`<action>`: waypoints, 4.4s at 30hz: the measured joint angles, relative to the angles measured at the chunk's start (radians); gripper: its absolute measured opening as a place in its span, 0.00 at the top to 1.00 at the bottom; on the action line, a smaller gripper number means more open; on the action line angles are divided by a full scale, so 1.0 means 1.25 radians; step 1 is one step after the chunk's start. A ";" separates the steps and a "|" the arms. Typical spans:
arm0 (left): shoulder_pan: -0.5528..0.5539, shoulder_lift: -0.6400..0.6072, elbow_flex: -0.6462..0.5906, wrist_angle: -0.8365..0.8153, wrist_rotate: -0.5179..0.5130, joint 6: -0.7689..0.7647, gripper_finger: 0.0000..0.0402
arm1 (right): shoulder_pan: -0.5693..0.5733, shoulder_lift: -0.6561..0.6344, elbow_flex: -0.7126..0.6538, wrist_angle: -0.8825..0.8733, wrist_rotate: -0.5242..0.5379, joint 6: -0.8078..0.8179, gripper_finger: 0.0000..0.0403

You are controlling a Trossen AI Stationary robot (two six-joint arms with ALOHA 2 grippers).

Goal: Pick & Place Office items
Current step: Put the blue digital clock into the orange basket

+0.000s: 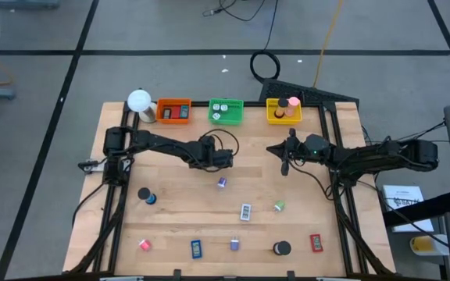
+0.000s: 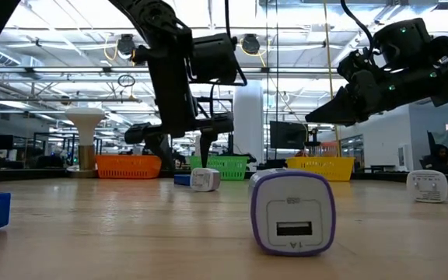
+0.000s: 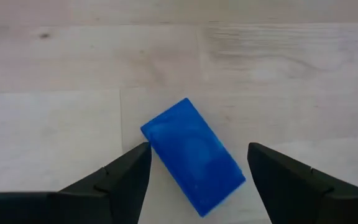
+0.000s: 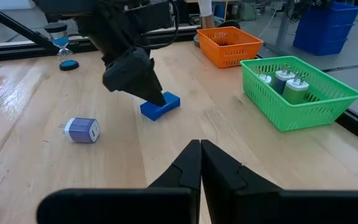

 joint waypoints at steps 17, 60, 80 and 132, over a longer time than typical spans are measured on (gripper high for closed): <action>-0.003 -0.056 -0.001 -0.206 0.025 0.001 0.37 | 0.000 0.000 0.000 -0.004 0.000 0.000 1.00; 0.099 -0.043 -0.073 -0.023 0.176 0.295 0.46 | 0.000 0.000 0.001 -0.004 -0.001 -0.005 1.00; 0.196 -0.168 -0.081 -0.084 0.177 0.328 0.62 | 0.000 0.000 0.001 -0.005 -0.001 -0.005 1.00; 0.595 -0.103 -0.080 0.102 0.171 0.559 0.62 | 0.000 0.000 0.000 -0.001 0.001 -0.005 1.00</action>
